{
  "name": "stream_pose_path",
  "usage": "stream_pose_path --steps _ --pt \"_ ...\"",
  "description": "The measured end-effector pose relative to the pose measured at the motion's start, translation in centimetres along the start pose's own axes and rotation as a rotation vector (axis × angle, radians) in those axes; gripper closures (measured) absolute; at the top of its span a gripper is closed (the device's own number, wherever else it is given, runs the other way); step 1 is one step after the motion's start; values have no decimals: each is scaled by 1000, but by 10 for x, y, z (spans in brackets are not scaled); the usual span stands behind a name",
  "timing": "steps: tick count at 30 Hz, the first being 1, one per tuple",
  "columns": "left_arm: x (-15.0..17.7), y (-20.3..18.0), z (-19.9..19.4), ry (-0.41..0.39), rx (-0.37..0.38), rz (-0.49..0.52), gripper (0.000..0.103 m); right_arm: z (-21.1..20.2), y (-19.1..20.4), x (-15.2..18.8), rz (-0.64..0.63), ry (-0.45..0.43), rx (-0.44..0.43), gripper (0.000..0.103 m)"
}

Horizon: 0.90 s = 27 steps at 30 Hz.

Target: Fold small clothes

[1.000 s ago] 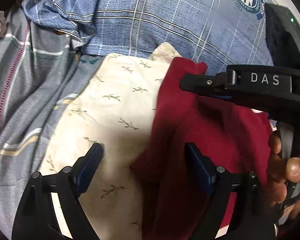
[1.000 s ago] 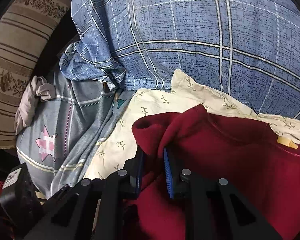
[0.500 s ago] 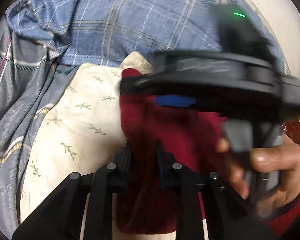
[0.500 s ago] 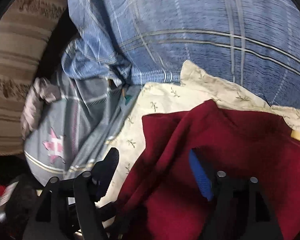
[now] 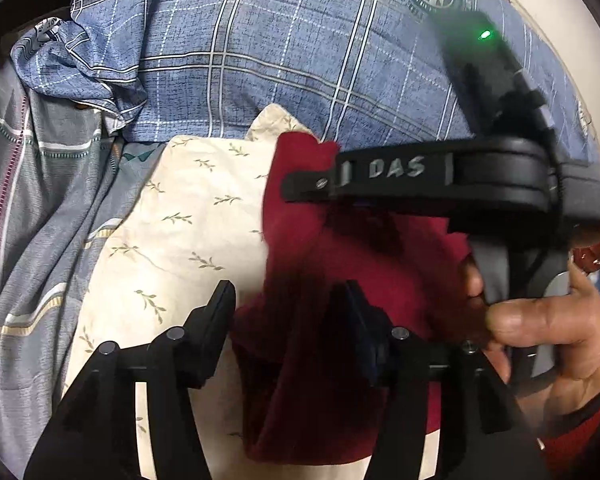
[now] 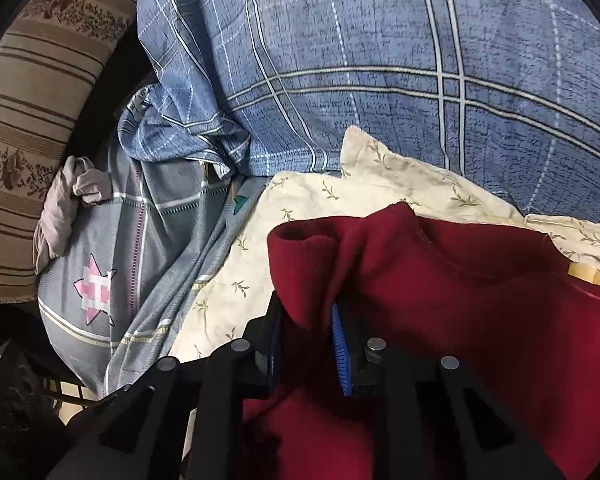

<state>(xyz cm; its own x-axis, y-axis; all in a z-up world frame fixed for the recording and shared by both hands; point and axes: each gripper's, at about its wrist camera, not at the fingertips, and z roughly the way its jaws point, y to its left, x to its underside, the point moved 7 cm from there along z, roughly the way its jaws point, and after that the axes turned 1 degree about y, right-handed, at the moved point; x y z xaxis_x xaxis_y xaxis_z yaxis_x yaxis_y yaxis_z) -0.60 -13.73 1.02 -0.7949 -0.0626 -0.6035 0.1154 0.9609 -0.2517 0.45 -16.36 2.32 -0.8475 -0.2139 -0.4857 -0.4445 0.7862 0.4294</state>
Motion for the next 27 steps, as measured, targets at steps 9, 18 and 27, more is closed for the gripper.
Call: stream_pose_path --steps 9,18,27 --pt "7 9 6 32 4 -50 37 -30 -8 0 58 -68 -71 84" --pt "5 -31 -23 -23 81 19 85 -69 -26 4 102 -137 -90 86" --pt "-1 -112 -57 -37 183 145 86 -143 -56 3 99 -224 -25 86"
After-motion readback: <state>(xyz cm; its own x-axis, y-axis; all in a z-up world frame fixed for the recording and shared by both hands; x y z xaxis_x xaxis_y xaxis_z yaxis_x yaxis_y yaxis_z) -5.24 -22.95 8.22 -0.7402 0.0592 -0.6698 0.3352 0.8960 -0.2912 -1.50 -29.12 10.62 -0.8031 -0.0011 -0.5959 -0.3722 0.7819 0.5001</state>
